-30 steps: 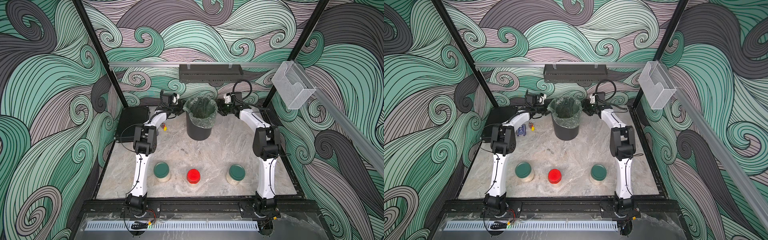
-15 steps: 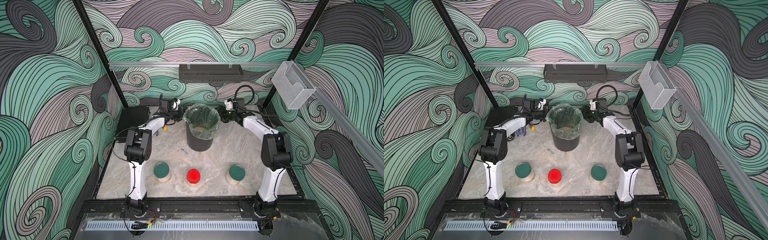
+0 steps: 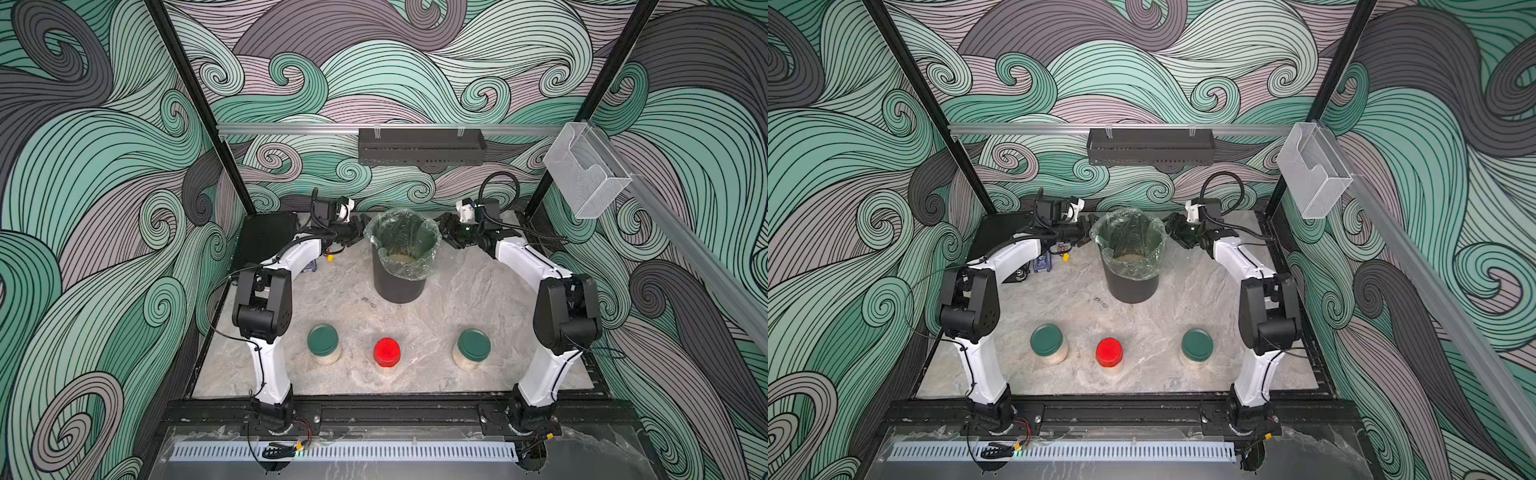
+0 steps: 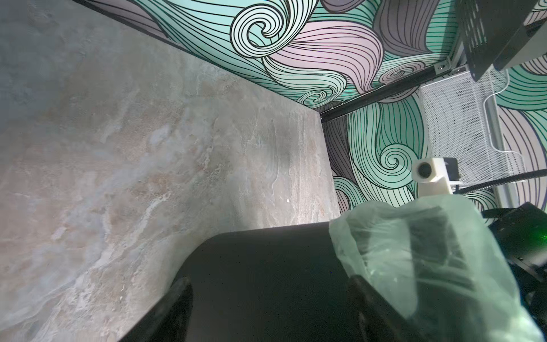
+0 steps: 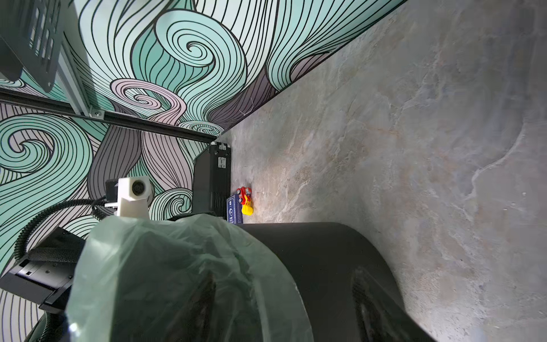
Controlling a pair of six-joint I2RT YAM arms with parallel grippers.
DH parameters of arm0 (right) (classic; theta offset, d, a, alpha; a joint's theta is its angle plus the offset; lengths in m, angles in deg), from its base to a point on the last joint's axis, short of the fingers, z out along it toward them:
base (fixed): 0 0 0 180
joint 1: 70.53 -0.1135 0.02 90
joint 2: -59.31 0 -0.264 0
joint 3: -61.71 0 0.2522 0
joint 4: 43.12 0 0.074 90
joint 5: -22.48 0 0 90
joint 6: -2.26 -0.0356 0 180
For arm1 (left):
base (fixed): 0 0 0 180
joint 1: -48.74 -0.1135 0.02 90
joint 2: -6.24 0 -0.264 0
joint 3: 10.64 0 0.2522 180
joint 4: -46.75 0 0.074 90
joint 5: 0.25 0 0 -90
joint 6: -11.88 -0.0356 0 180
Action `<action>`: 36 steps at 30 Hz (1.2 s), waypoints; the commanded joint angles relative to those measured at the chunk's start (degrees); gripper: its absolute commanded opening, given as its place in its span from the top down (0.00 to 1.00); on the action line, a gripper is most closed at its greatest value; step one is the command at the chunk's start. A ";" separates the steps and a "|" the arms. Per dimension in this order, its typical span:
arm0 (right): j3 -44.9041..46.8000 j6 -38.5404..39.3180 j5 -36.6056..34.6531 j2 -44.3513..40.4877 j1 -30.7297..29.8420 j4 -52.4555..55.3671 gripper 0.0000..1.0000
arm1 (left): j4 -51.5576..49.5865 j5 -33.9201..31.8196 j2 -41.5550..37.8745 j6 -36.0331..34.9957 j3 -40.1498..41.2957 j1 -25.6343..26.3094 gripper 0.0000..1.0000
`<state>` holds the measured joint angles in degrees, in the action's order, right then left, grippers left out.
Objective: Empty expired oatmeal from jars
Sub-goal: Move the trash bin to the center of the board, then pick up the jar from the center of the board.
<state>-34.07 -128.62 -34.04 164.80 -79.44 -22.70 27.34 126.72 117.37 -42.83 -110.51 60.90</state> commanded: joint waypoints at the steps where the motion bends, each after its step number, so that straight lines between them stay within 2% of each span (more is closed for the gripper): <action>1: 0.20 1.22 0.55 -4.53 4.20 0.84 0.25 | -3.56 -3.74 -4.41 -0.32 0.48 -1.51 0.18; 6: 0.89 2.42 0.01 -8.81 6.16 2.87 0.22 | -6.23 -9.68 -8.51 0.99 1.90 -3.37 0.18; 10: 6.11 3.28 -0.17 -14.42 6.01 3.83 0.22 | -10.57 -13.32 -12.44 -0.75 3.20 -3.37 0.18; 13: 11.53 5.49 -2.99 -22.37 5.42 6.35 0.22 | -13.96 -16.31 -17.20 -1.80 6.34 -3.22 0.18; 21: 21.25 17.55 -14.26 -46.23 -1.01 25.27 0.22 | -21.57 -18.06 -33.50 -3.65 17.44 -1.23 0.18; 26: 26.55 22.07 -24.13 -57.95 -13.85 36.38 0.22 | -23.24 -19.45 -43.00 -3.86 25.88 3.56 0.17; 29: 28.06 23.42 -29.63 -61.08 -23.20 39.85 0.22 | -24.07 -20.36 -46.93 -3.36 29.84 7.29 0.17; 32: 27.80 24.64 -34.71 -59.80 -34.27 40.48 0.23 | -24.72 -20.44 -49.94 -2.43 32.67 9.40 0.17; 36: 26.57 27.69 -41.43 -51.75 -49.61 38.63 0.22 | -26.98 -19.38 -52.66 -1.80 34.72 9.94 0.17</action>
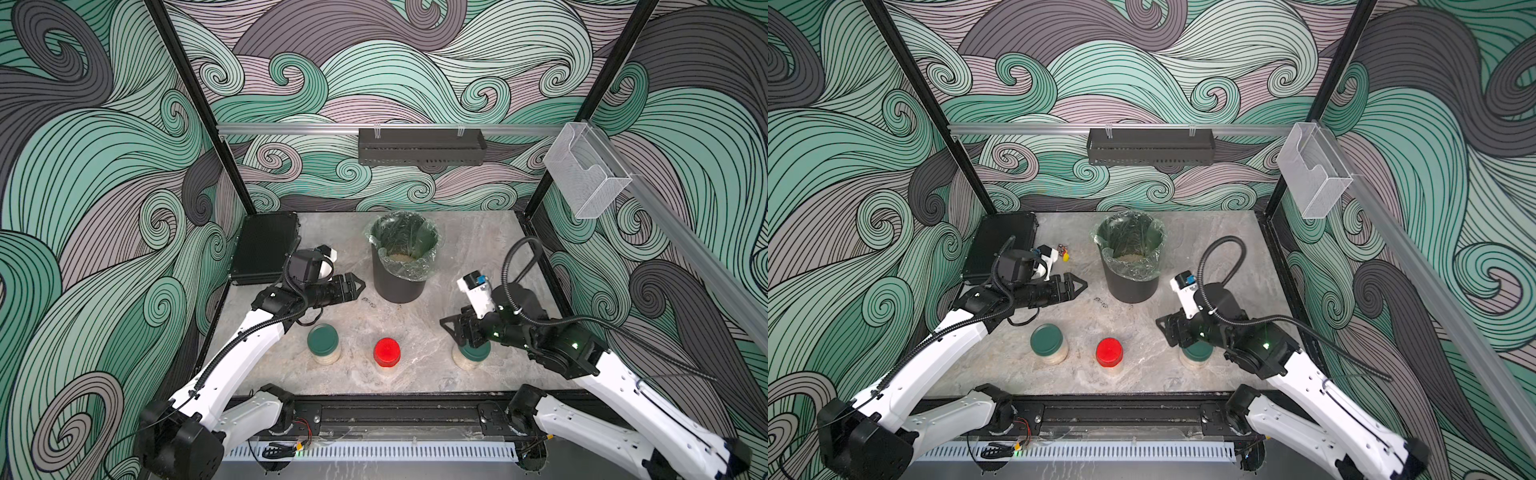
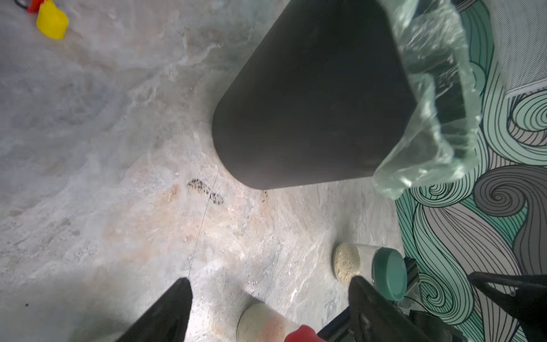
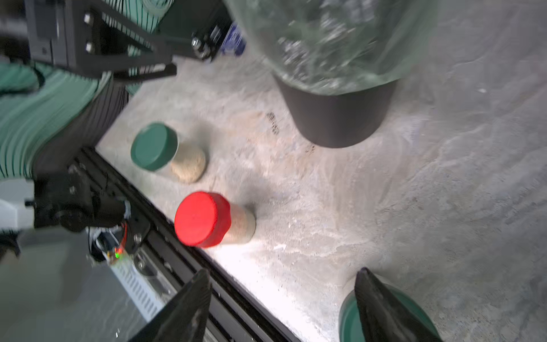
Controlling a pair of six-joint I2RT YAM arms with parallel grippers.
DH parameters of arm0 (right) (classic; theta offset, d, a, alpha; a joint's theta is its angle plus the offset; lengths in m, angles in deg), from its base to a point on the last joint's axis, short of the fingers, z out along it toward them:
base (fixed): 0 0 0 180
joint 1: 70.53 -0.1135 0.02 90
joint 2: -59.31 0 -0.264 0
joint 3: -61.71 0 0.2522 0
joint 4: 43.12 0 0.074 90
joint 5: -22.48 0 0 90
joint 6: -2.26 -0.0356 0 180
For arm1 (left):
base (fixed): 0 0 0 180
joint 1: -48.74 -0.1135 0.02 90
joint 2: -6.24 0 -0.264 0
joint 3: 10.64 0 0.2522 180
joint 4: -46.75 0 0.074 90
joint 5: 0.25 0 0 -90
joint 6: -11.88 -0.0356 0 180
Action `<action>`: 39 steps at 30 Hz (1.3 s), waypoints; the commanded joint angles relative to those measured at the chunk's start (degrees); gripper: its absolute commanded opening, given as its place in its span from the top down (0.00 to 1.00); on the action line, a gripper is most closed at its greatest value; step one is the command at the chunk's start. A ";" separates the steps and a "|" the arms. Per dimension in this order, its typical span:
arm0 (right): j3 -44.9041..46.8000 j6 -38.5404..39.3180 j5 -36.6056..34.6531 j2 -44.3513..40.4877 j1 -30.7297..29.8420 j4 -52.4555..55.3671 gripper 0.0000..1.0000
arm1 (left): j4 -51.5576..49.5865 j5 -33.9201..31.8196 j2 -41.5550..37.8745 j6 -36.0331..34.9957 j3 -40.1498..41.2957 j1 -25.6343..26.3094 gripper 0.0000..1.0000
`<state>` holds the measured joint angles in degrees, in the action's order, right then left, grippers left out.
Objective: Empty expired oatmeal from jars
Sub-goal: Pick up the jar from the center of the board.
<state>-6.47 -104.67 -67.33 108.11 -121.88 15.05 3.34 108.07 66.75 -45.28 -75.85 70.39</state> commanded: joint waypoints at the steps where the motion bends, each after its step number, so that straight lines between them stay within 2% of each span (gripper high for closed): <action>1: -1.72 4.27 -9.01 7.12 -9.67 0.56 0.21 | -3.57 -1.17 -2.48 0.65 0.46 0.47 0.17; 3: -3.46 5.62 -9.60 11.92 -13.89 -0.09 0.20 | -4.91 -2.65 -3.35 0.47 1.22 0.46 0.16; 6: -5.35 6.84 -8.75 16.58 -17.02 -1.63 0.17 | -5.25 -3.60 -4.44 0.46 2.30 0.46 0.15; 13: -7.36 7.79 -6.73 22.75 -19.70 -5.07 0.07 | -3.44 -6.95 -7.29 1.00 5.15 0.28 0.11; 18: -8.31 9.31 -4.55 27.25 -20.26 -7.33 0.01 | -4.06 -6.92 -5.92 0.52 3.88 0.16 0.10; 24: -9.27 9.97 -1.86 31.43 -20.39 -8.56 0.01 | -4.19 -7.08 -5.13 0.39 3.86 0.08 0.10; 31: -9.86 10.33 -5.19 36.68 -20.19 -10.17 0.01 | -3.50 -7.09 -5.23 0.41 4.04 0.13 0.10; 39: -9.75 9.11 -5.78 39.62 -18.79 -12.83 0.14 | -3.40 -7.12 -5.60 0.00 4.41 0.14 0.10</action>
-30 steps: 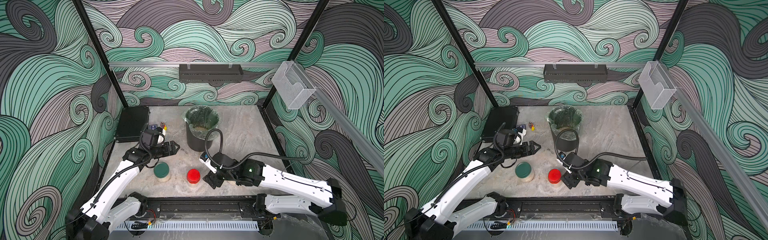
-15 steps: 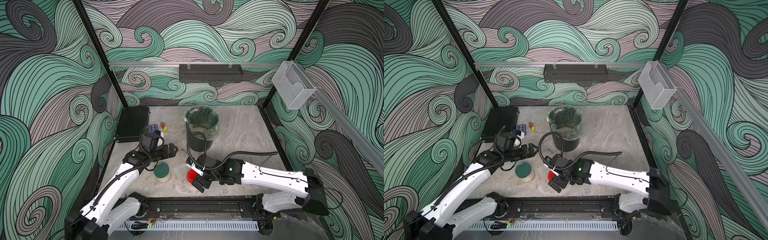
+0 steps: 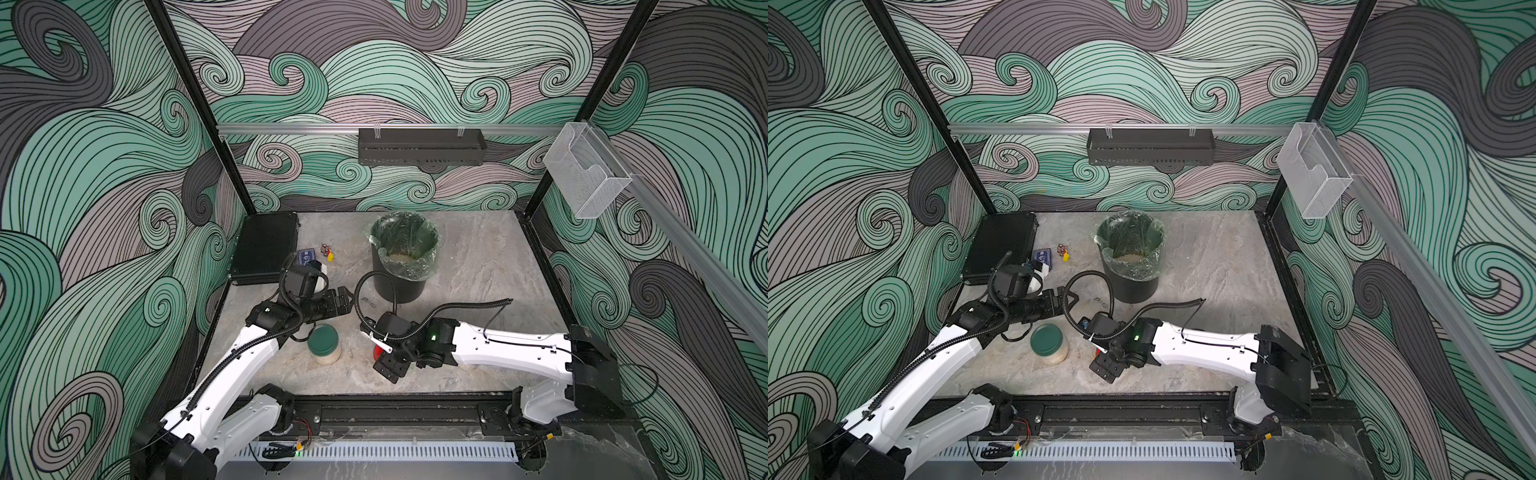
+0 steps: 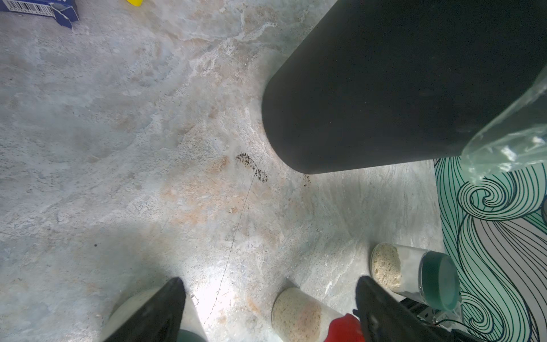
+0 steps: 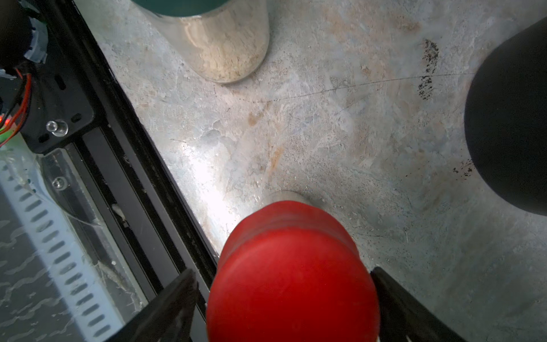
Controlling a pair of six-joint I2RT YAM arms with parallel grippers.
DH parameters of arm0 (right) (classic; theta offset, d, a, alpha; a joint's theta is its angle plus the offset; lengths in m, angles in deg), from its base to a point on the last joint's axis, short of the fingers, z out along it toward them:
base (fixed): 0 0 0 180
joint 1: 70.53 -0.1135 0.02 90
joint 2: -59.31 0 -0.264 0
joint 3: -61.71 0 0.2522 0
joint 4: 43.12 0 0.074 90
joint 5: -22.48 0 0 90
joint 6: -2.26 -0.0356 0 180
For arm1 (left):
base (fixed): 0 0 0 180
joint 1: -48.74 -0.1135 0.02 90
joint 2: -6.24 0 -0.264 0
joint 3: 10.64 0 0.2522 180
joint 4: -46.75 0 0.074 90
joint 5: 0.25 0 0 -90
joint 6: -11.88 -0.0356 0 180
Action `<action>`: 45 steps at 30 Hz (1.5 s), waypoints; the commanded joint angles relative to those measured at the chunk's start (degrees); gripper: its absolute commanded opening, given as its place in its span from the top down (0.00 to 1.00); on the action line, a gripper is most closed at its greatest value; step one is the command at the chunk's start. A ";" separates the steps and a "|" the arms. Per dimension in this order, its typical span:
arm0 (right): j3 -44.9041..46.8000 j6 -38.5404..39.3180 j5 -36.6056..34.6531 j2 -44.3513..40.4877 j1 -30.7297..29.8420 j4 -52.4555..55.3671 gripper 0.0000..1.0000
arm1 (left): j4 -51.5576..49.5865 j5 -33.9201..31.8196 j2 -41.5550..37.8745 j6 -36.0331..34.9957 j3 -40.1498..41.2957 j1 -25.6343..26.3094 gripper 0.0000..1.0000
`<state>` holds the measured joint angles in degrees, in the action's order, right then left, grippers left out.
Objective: Empty expired oatmeal from jars
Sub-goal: Pick up the jar from the center of the board.
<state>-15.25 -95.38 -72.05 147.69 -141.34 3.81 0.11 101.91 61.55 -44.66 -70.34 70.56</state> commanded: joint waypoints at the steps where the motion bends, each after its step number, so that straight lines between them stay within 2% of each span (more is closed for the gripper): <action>1: -1.01 -0.40 -0.80 0.12 0.84 -1.68 0.18 | -0.10 -1.09 -0.46 -0.62 -1.02 -0.15 0.10; 11: 0.54 -2.83 0.70 -3.49 1.77 0.00 0.36 | 1.32 -0.87 -0.99 -1.80 -1.07 -0.12 0.09; 19: 4.64 -6.51 7.35 -14.21 8.59 1.06 0.39 | 0.10 1.11 -2.06 -4.45 -2.03 1.52 0.14; 22: 6.20 -7.15 11.40 -19.10 13.61 2.14 0.40 | 3.49 -1.58 -5.22 -4.43 0.65 6.13 0.17; 25: 6.59 -7.30 14.95 -23.33 18.37 3.60 0.41 | 7.19 -5.55 -9.57 -5.86 4.46 12.17 0.16; 30: 4.75 -7.56 21.47 -26.31 23.30 5.71 0.41 | 11.26 -8.47 -13.71 -7.52 7.86 18.19 0.14; 38: 1.06 -8.57 27.49 -27.00 26.31 6.85 0.41 | 18.73 -20.08 -12.25 -11.37 13.21 31.97 0.11; 42: -0.50 -8.61 29.19 -26.97 26.73 6.78 0.41 | 27.13 -20.68 -12.70 -16.99 17.18 34.98 0.05; 45: -1.62 -8.66 30.21 -26.75 26.77 6.73 0.41 | 27.95 -20.86 -11.69 -21.13 16.85 36.29 0.04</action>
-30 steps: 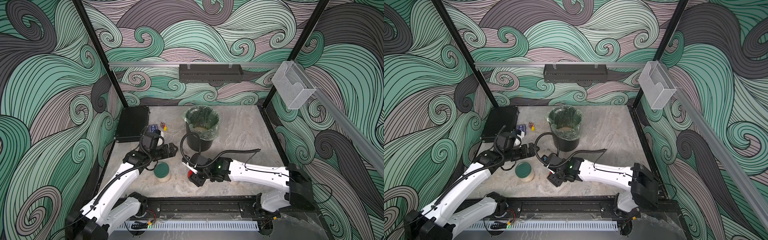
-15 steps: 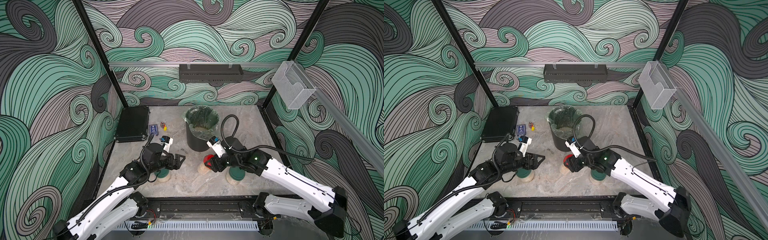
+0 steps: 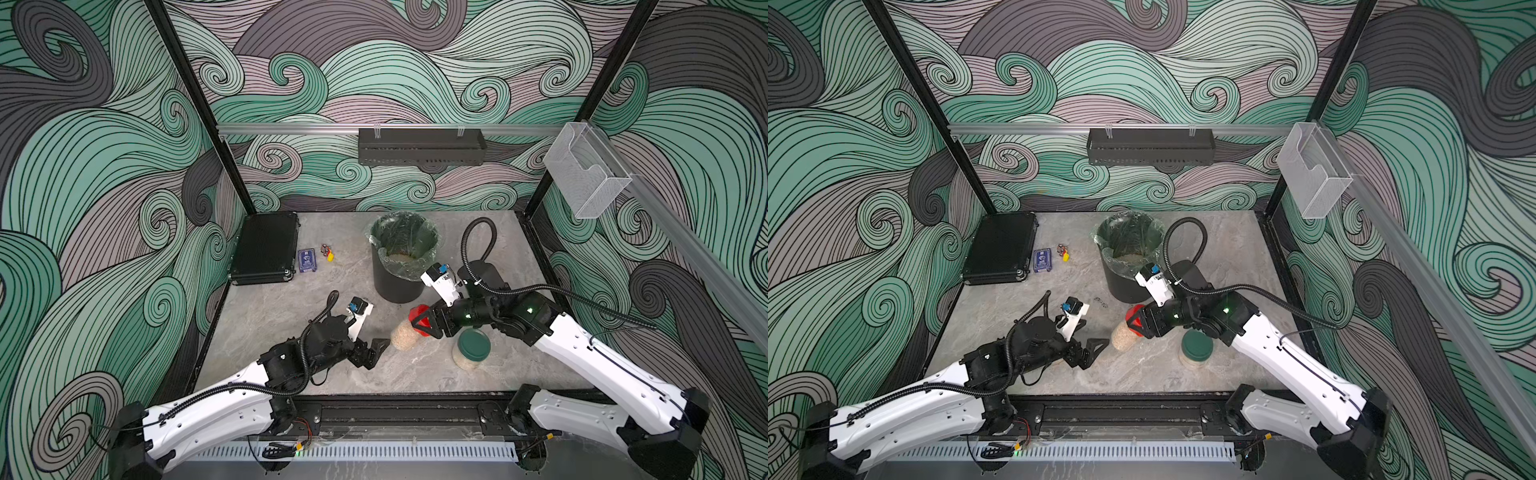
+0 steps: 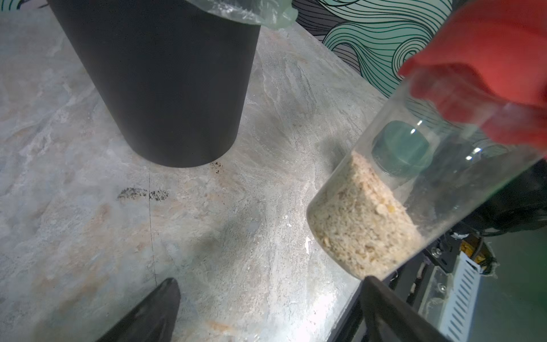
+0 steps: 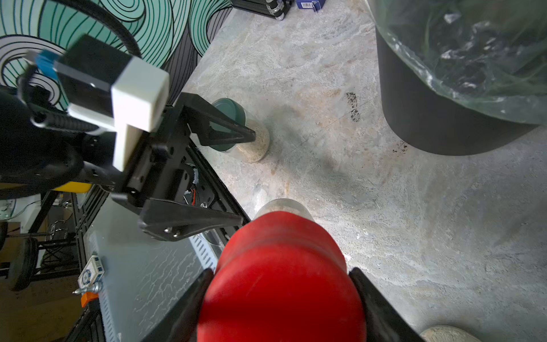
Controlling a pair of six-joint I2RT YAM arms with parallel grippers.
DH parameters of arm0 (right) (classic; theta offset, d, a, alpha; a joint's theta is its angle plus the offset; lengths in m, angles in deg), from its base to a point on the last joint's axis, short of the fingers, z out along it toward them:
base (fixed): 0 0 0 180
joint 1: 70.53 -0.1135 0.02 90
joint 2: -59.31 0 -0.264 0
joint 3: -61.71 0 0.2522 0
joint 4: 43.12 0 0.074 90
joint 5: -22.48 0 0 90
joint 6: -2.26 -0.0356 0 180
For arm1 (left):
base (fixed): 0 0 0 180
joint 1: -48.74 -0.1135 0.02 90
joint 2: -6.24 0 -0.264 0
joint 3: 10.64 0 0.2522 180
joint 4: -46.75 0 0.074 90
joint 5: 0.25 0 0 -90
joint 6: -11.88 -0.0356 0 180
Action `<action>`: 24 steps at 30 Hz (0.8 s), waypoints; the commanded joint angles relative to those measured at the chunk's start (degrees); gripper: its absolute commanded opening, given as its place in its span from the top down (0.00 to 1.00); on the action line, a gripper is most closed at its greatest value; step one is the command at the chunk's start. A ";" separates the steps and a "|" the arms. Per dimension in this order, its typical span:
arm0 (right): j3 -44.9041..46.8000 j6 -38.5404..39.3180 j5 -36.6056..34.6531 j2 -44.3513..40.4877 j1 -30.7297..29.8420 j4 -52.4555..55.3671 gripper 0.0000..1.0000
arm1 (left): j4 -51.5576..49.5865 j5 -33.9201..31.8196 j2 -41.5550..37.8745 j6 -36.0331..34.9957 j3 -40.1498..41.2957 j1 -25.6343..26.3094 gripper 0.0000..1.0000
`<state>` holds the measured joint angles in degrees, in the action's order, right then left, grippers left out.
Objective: Empty expired oatmeal from jars
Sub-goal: Pick up the jar from the center of the board.
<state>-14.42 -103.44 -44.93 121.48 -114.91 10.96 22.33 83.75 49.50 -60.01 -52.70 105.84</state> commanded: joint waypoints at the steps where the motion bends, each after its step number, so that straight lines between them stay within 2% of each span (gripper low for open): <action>1: -2.75 -0.62 3.10 -0.69 0.34 -0.50 0.41 | 6.07 -2.54 0.65 -7.08 -0.80 1.38 0.04; 7: -3.24 -1.85 3.71 -1.29 0.35 -2.74 0.41 | 11.00 -0.36 -0.26 -12.46 1.61 3.02 0.01; 12: -4.07 -2.20 4.60 -0.47 0.35 -3.12 0.41 | 15.07 0.68 0.31 -13.10 2.49 3.54 0.01; 20: -3.86 -4.41 6.94 0.91 0.26 -6.33 0.41 | 20.86 -1.48 5.07 -12.70 2.46 3.59 0.01; 24: -3.48 -5.32 7.84 1.13 0.26 -7.62 0.41 | 20.20 -1.90 6.00 -14.64 1.01 3.58 0.04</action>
<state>-16.33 -107.33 -39.97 122.71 -114.60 6.39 40.17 83.53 55.25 -72.90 -49.77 109.29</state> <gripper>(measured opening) 0.657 0.959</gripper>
